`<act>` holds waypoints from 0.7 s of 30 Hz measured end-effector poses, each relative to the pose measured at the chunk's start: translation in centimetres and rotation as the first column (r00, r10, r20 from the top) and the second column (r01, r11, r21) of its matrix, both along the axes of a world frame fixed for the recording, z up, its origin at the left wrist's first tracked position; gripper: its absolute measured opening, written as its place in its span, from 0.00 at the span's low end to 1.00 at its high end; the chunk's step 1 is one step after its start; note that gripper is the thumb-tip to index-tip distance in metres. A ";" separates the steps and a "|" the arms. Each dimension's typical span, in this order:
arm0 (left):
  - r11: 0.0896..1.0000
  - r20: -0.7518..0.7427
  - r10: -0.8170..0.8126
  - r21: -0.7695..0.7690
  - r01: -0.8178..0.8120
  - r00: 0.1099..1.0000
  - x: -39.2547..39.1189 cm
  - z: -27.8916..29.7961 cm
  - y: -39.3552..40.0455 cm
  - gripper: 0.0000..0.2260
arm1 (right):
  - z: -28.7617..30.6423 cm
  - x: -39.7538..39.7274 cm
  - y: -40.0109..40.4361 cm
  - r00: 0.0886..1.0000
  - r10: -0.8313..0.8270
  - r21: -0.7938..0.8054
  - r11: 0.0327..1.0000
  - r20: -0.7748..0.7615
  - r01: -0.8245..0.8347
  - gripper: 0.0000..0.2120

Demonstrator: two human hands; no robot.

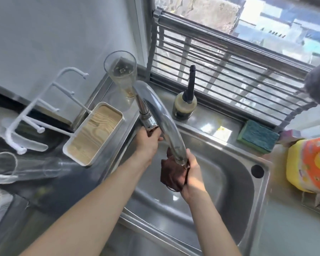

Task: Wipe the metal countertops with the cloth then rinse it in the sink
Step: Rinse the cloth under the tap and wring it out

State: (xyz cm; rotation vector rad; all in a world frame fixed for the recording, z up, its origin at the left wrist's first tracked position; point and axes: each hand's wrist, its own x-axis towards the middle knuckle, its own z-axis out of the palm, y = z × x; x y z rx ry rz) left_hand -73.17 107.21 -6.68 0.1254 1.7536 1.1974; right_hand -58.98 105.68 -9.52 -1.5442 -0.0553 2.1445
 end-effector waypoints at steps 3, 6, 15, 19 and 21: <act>0.997 0.054 0.075 0.015 -0.076 0.996 0.2 0.9 0.2 0.04 | 0.7 -0.3 0.2 0.999 -0.049 0.014 0.999 -0.022 0.049 0.19; 0.997 0.019 0.073 -0.013 -0.073 0.997 0.2 0.9 0.3 0.07 | 1.9 -0.3 -0.3 0.999 -0.040 0.028 0.999 0.025 0.040 0.11; 0.787 0.500 -0.462 -0.151 0.599 0.733 3.5 -0.8 -7.9 0.29 | 2.7 0.6 -3.0 0.974 -0.222 0.022 0.975 0.049 0.221 0.13; 0.912 0.591 -0.277 -0.087 0.401 0.758 6.1 -1.4 -8.9 0.18 | 2.3 1.2 -3.4 0.935 -0.207 0.169 0.972 0.289 0.163 0.12; 0.948 0.499 -0.225 -0.088 0.307 0.837 6.8 -1.9 -8.7 0.09 | 1.9 1.8 -3.5 0.903 -0.160 0.246 0.967 0.400 0.063 0.10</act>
